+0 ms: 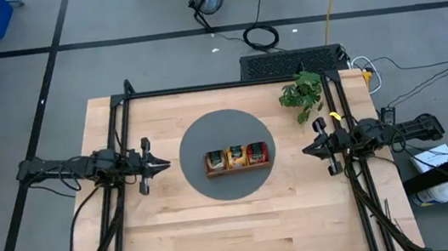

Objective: Pick & Place Tea
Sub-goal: Return to Home Position

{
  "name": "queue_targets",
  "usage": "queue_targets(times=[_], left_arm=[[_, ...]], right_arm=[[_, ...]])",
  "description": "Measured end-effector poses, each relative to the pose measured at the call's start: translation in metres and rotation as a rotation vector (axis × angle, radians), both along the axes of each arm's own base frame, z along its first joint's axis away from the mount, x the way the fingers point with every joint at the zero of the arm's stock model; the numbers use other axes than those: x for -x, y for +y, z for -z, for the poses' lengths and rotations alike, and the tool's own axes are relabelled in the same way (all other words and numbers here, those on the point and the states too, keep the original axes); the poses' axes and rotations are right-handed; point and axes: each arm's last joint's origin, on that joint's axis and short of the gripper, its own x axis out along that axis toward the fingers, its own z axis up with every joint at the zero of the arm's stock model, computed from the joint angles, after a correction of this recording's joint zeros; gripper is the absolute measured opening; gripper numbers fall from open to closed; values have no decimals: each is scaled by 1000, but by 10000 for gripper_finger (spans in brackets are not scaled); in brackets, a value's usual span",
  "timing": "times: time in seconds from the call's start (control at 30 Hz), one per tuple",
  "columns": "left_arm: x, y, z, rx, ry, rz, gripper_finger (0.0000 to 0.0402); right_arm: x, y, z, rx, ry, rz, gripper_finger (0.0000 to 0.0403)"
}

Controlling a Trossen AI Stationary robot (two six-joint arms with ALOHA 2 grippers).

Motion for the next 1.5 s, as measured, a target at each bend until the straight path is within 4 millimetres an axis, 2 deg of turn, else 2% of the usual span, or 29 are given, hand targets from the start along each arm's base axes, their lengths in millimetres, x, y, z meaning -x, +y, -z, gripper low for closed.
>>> queue_targets(times=[1.5], left_arm=[[0, 0, 0, 1, -2, 2, 47]], right_arm=[[0, 0, 0, 0, 0, -1, 0]])
